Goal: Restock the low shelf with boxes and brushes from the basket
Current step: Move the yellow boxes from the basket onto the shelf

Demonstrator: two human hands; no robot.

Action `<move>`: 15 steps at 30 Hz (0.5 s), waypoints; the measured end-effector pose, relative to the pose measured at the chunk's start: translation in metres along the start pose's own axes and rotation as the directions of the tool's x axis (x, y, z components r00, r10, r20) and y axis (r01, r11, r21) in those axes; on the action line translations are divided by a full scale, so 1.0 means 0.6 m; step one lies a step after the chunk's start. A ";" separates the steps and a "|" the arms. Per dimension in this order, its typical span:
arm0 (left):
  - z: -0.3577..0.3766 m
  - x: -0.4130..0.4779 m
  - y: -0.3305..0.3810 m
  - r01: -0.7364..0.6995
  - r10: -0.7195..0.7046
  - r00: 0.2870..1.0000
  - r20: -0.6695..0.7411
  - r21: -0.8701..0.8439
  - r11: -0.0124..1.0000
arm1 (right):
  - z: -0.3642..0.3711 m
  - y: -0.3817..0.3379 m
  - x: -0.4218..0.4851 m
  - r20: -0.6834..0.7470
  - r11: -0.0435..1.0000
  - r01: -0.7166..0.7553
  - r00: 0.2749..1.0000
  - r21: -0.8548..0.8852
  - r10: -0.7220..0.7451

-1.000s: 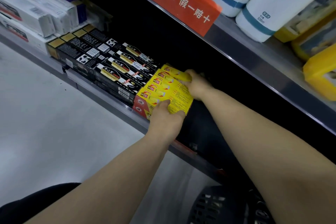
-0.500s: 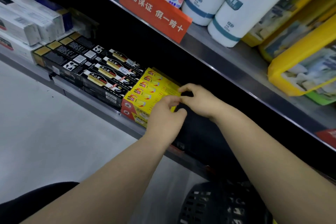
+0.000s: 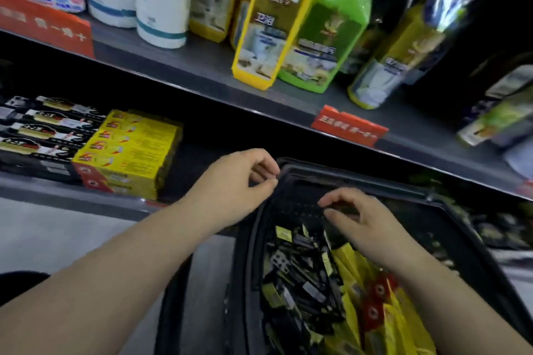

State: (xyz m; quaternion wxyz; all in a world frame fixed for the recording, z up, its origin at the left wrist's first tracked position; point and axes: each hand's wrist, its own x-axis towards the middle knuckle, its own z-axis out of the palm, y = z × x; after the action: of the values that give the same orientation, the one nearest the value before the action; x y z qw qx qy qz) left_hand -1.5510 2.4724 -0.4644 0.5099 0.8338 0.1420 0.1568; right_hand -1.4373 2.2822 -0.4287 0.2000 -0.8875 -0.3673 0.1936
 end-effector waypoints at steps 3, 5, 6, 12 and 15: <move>0.059 -0.018 0.042 -0.090 0.067 0.976 0.209 0.103 0.991 | -0.017 0.094 -0.059 -0.013 0.987 -0.155 0.988 -0.039 0.154; 0.096 -0.030 0.060 -0.144 0.092 0.946 0.310 0.147 0.979 | -0.014 0.156 -0.091 0.009 0.963 -0.262 0.965 -0.059 0.263; 0.111 -0.037 0.064 -0.158 0.092 0.932 0.351 0.165 0.974 | -0.010 0.184 -0.102 0.029 0.951 -0.297 0.953 -0.089 0.301; 0.160 -0.057 0.064 -0.193 0.044 0.842 0.537 0.224 0.955 | 0.018 0.306 -0.109 0.260 0.777 -0.387 0.788 -0.496 0.559; 0.167 -0.057 0.062 -0.166 0.029 0.842 0.539 0.208 0.964 | 0.052 0.312 -0.099 0.304 0.727 -0.278 0.772 -0.628 0.558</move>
State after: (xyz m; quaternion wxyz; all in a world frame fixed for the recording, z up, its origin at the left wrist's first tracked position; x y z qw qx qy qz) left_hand -1.5388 2.3618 -0.4784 0.4130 0.9074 -0.0292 -0.0728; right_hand -1.3837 2.1236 -0.5364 -0.2096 -0.8916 -0.2267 0.3313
